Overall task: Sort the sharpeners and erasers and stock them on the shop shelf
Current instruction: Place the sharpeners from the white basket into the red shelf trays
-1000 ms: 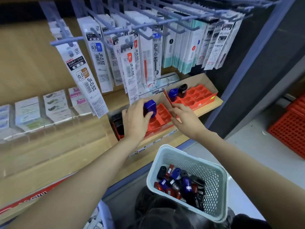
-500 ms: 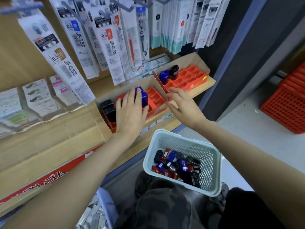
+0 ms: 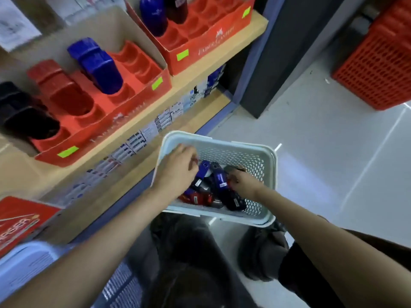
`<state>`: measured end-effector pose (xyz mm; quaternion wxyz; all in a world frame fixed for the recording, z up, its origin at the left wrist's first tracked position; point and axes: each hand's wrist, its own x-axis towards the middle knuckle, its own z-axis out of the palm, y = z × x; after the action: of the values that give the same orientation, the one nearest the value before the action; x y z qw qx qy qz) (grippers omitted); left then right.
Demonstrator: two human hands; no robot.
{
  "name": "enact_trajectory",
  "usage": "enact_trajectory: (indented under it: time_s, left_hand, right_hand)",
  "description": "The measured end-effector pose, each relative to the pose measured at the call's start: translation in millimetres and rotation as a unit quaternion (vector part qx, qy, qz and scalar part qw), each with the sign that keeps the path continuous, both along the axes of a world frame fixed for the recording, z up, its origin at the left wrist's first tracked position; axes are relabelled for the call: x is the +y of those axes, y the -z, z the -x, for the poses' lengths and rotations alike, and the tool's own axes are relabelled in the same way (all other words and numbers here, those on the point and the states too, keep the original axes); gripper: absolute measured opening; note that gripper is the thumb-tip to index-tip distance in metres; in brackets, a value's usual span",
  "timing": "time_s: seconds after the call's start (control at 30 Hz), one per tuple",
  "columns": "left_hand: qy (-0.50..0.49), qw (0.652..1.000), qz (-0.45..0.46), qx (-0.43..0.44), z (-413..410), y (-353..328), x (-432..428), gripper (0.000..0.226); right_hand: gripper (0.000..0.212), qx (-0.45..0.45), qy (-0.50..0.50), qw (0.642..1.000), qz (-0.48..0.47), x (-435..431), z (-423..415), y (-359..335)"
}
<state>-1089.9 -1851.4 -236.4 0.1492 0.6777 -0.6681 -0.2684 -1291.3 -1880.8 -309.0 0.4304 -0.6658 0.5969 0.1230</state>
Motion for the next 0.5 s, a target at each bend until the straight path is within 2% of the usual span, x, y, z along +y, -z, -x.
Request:
enact_trajectory:
  time_s: [0.07, 0.13, 0.27, 0.37, 0.43, 0.5]
  left_hand:
    - [-0.087, 0.981, -0.158, 0.073, -1.3, 43.0, -13.3, 0.018]
    - [-0.117, 0.970, -0.200, 0.079, -3.6, 79.7, -22.9, 0.018]
    - [-0.121, 0.968, -0.206, 0.080, 4.0, 124.3, -36.4, 0.017]
    - [-0.086, 0.972, -0.209, 0.066, 16.5, 147.4, -40.0, 0.022]
    - [-0.062, 0.977, -0.201, 0.028, 23.4, 157.0, -38.6, 0.027]
    - [-0.025, 0.983, -0.175, -0.052, 28.4, 162.8, -35.6, 0.035]
  right_hand:
    - [0.034, -0.012, 0.060, 0.998, -0.006, 0.9, -1.6, 31.2]
    - [0.038, -0.029, 0.110, 0.993, 0.005, 0.7, -5.8, 56.5]
    - [0.043, -0.018, 0.159, 0.986, 0.052, 1.0, -16.1, 81.5]
    - [0.047, -0.014, 0.184, 0.982, 0.031, 3.5, -24.1, 91.9]
    - [0.044, -0.040, 0.216, 0.975, 0.023, 4.4, -25.7, 95.3]
    - [0.034, -0.084, 0.262, 0.961, 0.026, 4.0, -23.4, 93.9]
